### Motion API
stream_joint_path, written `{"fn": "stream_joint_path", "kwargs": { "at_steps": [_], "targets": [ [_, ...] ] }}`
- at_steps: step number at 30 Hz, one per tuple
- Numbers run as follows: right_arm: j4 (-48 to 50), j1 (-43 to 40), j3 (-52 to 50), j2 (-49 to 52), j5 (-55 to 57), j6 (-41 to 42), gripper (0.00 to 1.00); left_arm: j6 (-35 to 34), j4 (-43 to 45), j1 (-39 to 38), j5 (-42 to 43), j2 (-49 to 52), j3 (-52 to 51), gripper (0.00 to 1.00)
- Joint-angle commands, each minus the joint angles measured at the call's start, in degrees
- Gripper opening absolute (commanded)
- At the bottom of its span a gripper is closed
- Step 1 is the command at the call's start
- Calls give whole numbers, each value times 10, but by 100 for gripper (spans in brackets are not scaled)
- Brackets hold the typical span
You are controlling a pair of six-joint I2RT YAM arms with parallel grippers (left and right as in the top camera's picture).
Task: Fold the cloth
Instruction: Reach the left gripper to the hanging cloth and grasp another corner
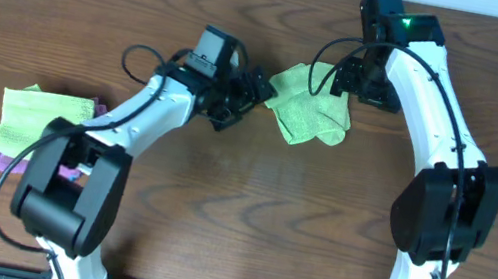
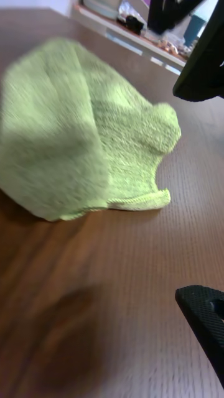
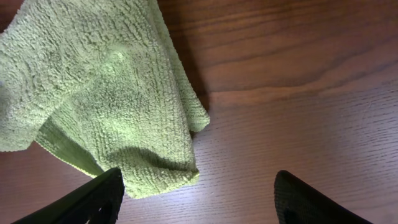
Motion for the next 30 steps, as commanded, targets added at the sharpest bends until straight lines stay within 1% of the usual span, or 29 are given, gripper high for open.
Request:
{"fn": "stream_joint_path", "kwargs": {
  "at_steps": [1, 8, 15, 17, 23, 30],
  "targets": [
    [-2, -2, 9, -14, 0, 13, 77, -16, -2, -25, -16, 10, 12, 96],
    [-2, -2, 9, -14, -2, 13, 77, -40, 9, -63, -65, 11, 12, 96],
    [-2, -2, 9, -14, -11, 13, 77, -76, 16, -69, -84, 22, 12, 96],
    [-2, -2, 9, -14, -11, 13, 76, -91, 22, -69, -71, 36, 12, 96],
    [-2, -2, 9, -17, -11, 13, 77, -132, 86, -69, -4, 88, 12, 96],
    [1, -2, 9, -24, -11, 13, 77, -156, 106, -72, 1, 102, 12, 96]
  ]
}}
